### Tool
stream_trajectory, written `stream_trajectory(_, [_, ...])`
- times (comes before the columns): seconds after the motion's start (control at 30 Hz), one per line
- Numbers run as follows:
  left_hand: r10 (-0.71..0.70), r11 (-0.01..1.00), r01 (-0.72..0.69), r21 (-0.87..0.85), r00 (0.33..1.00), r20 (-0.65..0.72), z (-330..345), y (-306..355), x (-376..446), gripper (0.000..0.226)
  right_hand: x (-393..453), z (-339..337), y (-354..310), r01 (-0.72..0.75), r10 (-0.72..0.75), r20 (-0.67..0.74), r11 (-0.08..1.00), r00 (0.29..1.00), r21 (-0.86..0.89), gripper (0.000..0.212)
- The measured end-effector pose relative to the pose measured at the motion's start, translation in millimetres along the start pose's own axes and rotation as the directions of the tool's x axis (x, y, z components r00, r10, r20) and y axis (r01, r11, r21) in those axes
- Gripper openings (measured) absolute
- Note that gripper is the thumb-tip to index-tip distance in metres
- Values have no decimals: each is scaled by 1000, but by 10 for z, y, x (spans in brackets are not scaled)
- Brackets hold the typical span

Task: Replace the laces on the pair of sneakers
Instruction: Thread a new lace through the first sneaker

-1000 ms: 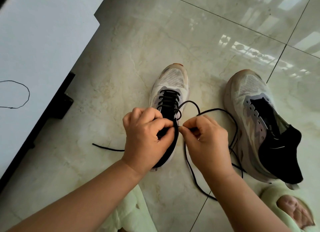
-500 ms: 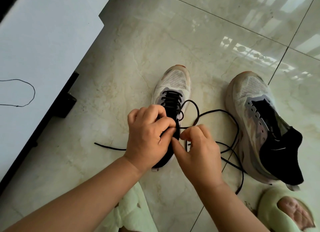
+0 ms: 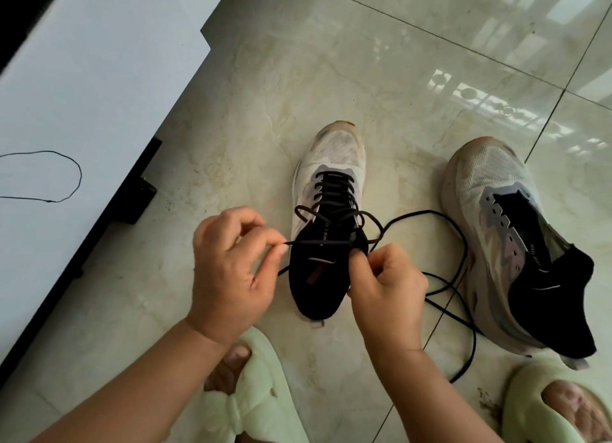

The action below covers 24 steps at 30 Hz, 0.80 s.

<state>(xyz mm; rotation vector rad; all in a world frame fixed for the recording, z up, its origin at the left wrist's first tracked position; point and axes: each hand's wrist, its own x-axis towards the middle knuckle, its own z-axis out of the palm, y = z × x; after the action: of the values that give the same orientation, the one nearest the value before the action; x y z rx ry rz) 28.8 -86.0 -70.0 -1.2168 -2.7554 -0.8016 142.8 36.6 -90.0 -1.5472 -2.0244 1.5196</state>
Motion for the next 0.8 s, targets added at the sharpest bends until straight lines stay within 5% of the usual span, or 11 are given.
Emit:
stream_trajectory(0.23, [-30,998,25,58,996,80,64,205,72,35,49,-18,-68,67,-67,17,998,998,-18,14])
stream_trajectory(0.47, [59,990,-80,120,985,165,293,439,299,2,92,-35,-41,150,-149,15,988,989,-27,16])
stream_trajectory(0.8, [-74,994,67,84,994,80,87,298,56,7,141,20,-100,102,-115,73,981,991,164,25])
